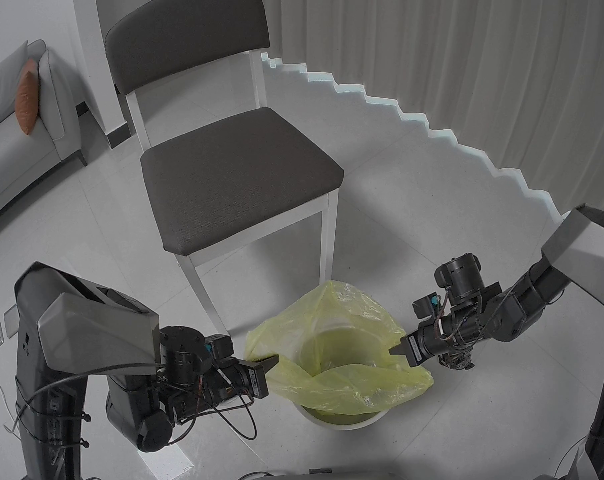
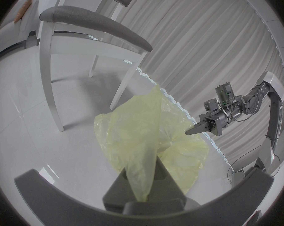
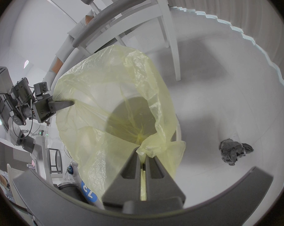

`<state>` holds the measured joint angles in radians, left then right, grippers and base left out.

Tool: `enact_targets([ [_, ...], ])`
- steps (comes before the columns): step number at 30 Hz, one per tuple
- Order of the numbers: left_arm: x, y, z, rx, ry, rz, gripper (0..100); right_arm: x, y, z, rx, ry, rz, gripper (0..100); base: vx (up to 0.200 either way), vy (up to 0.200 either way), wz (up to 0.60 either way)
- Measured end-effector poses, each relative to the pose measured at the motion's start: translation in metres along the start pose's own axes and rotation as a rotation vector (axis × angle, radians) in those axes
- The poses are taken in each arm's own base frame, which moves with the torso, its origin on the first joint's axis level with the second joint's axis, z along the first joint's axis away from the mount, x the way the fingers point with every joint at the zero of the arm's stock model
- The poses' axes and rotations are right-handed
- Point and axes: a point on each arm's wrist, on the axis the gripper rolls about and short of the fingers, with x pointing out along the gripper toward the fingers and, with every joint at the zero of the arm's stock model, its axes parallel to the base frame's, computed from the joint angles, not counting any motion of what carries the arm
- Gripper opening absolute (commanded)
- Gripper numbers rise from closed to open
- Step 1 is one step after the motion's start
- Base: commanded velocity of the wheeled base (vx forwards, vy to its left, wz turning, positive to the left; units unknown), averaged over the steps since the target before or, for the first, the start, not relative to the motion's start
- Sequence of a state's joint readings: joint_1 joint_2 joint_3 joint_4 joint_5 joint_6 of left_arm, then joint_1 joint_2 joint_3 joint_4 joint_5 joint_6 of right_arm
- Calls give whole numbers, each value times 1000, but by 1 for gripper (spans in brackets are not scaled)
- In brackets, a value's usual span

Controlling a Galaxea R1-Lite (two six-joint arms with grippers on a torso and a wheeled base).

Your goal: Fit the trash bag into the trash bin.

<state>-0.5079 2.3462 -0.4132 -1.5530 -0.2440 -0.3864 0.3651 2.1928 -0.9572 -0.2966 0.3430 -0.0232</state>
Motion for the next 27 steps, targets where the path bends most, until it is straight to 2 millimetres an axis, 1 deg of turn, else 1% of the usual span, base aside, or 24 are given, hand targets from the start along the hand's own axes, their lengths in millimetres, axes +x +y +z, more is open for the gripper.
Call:
enact_targets([
  [3,-3,0,3,-2,-1,-14,0,-13,-1,-5,19,20,-9,0,0,0,0],
  [5,-7,0,0,-6,18,-16,0,-21,0,-10,29,39,-12,0,0,0,0],
  [10,-17,-2,-16,-21,96,-10,0,-32,4,-25,34,77,-11,0,0,0,0],
  [14,-27,-2,-29,-38,170,-15,0,-31,12,-31,22,105,2,0,0,0,0],
  [19,-33,-1,-37,-50,213,-10,0,-28,19,-35,6,125,16,0,0,0,0],
  [23,-30,2,-39,-53,218,-3,0,-23,19,-35,4,129,18,0,0,0,0],
  [27,-21,6,-40,-50,209,-1,0,-11,15,-35,10,145,17,0,0,0,0],
])
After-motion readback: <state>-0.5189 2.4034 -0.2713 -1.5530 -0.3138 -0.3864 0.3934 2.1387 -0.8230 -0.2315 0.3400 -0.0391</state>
